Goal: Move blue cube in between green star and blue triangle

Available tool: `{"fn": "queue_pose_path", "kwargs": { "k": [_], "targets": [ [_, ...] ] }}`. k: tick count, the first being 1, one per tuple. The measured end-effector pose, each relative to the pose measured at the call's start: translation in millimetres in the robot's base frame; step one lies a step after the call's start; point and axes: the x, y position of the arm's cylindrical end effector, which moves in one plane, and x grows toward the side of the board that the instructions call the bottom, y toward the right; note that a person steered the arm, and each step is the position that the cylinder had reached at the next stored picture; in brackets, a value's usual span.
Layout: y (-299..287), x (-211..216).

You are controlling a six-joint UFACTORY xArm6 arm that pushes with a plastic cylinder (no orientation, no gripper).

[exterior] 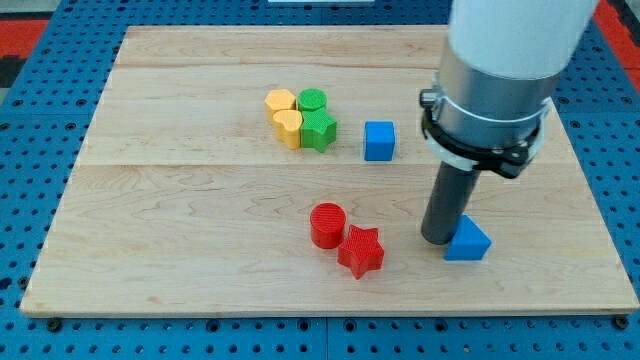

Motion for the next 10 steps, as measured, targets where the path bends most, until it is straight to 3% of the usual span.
{"fn": "queue_pose_path", "kwargs": {
  "k": [1,3,4,5,8,10],
  "targets": [
    [-16,-29],
    [7,-159],
    [-47,-174],
    [-61,-121],
    [-111,-84],
    [-84,-69]
  ]
}}
